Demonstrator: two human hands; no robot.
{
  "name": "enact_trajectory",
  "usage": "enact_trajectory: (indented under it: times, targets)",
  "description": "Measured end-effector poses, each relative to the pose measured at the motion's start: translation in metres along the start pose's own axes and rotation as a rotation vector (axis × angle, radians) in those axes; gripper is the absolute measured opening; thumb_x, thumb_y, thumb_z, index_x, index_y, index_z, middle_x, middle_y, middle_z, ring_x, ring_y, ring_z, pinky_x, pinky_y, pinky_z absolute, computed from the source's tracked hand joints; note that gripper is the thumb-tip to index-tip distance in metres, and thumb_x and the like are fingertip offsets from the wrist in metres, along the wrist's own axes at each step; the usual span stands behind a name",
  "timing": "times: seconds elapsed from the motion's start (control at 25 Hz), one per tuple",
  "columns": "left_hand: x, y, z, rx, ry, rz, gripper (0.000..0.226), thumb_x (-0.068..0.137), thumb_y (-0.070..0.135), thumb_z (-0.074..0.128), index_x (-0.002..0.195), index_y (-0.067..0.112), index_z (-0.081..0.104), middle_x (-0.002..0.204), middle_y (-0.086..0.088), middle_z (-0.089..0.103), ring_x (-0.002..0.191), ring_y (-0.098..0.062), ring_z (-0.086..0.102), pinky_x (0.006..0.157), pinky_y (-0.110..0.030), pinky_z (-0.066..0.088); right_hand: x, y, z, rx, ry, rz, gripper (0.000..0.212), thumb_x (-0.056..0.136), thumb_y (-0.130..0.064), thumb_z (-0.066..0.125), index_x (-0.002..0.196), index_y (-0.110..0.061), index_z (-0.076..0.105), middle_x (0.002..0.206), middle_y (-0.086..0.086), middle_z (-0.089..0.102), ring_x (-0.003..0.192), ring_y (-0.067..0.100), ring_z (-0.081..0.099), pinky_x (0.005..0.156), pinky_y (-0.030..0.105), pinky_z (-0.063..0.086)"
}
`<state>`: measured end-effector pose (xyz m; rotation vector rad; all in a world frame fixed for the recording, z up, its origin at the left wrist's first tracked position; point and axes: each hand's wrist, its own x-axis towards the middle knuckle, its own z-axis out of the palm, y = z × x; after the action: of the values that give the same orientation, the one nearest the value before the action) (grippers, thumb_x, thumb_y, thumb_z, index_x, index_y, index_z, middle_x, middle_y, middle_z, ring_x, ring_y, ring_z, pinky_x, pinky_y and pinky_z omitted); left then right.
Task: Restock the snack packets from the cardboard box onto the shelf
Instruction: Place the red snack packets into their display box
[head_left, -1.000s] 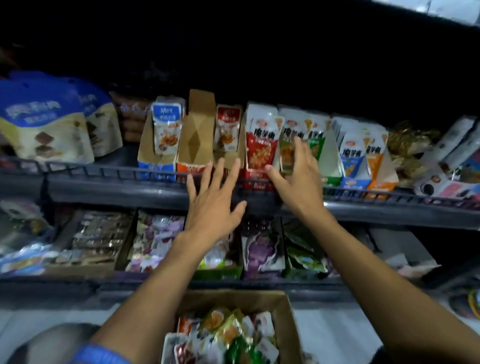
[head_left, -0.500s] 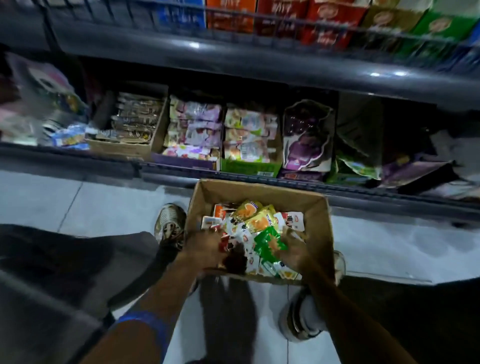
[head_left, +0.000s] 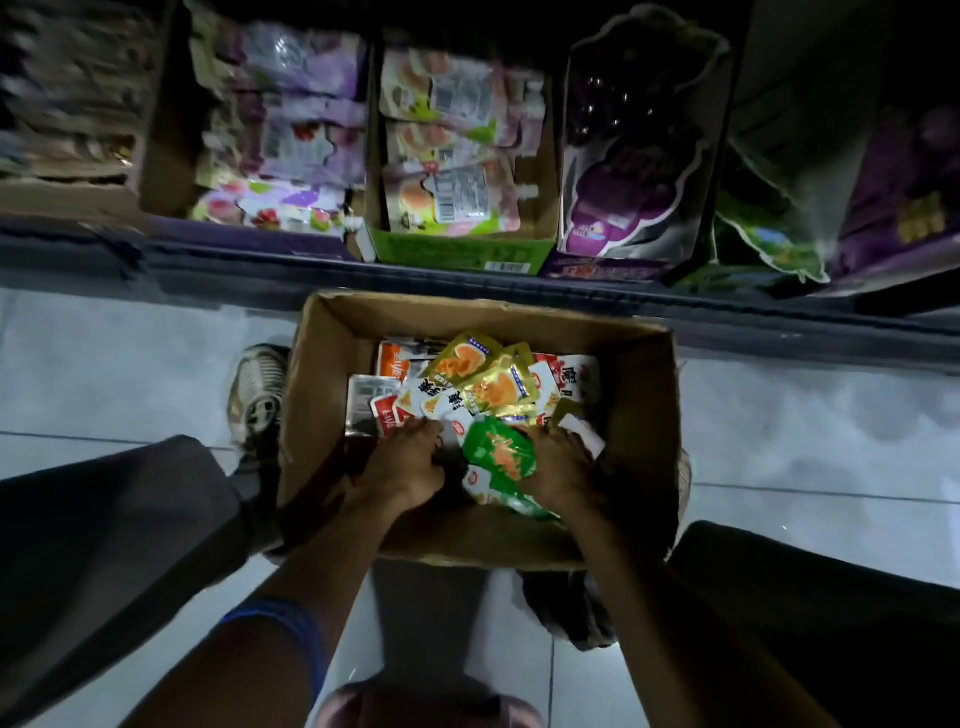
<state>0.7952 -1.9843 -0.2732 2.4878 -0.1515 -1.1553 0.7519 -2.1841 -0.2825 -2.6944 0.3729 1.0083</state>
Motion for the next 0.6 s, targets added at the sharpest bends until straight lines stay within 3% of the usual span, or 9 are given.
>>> enact_trajectory:
  times: [0.12,0.2,0.28,0.44,0.6]
  targets:
    - [0.002,0.003,0.004,0.012,-0.028,-0.005,0.072,0.087,0.019,0.065,0.151,0.021,0.033,0.156,-0.006,0.035,0.142,-0.028,0.034,0.114,-0.040,0.034,-0.004,-0.005,0.003,-0.082,-0.095,-0.070,0.078,0.075,-0.050,0.072,0.138,-0.022,0.035,0.138,0.007,0.029,0.130,0.033,0.031,0.105,0.043,0.033]
    - [0.004,0.000,0.005,-0.015,-0.041,-0.020,0.074,0.087,0.017,0.066,0.152,0.023,0.032,0.157,-0.005,0.032,0.143,-0.027,0.033,0.115,-0.041,0.034,-0.001,-0.007,-0.001,-0.010,-0.197,-0.063,0.071,0.078,-0.044,0.068,0.136,-0.019,0.036,0.139,0.008,0.038,0.127,0.033,0.038,0.101,0.041,0.035]
    - [0.002,0.001,0.004,-0.020,-0.054,-0.008,0.076,0.086,0.015,0.066,0.153,0.025,0.031,0.157,-0.004,0.031,0.143,-0.027,0.032,0.115,-0.041,0.034,-0.001,-0.010,-0.009,-0.117,-0.194,-0.088,0.054,0.082,-0.034,0.063,0.129,-0.017,0.044,0.133,0.012,0.052,0.121,0.034,0.047,0.098,0.039,0.037]
    - [0.000,0.001,0.001,-0.012,-0.037,-0.014,0.085,0.083,0.010,0.068,0.154,0.026,0.023,0.156,-0.006,0.033,0.143,-0.030,0.031,0.115,-0.044,0.033,-0.010,-0.025,-0.007,-0.393,-0.250,-0.150,0.048,0.088,-0.029,0.061,0.135,-0.023,0.048,0.148,0.008,0.037,0.138,0.032,0.026,0.115,0.047,0.014]
    - [0.005,-0.004,-0.002,0.127,-0.096,0.002,0.084,0.077,0.014,0.074,0.150,0.023,0.033,0.151,-0.006,0.040,0.139,-0.030,0.036,0.114,-0.047,0.033,-0.009,-0.023,0.000,-0.364,-0.168,-0.246,0.042,0.088,-0.021,0.060,0.129,-0.025,0.055,0.131,0.005,0.058,0.123,0.028,0.051,0.107,0.039,0.029]
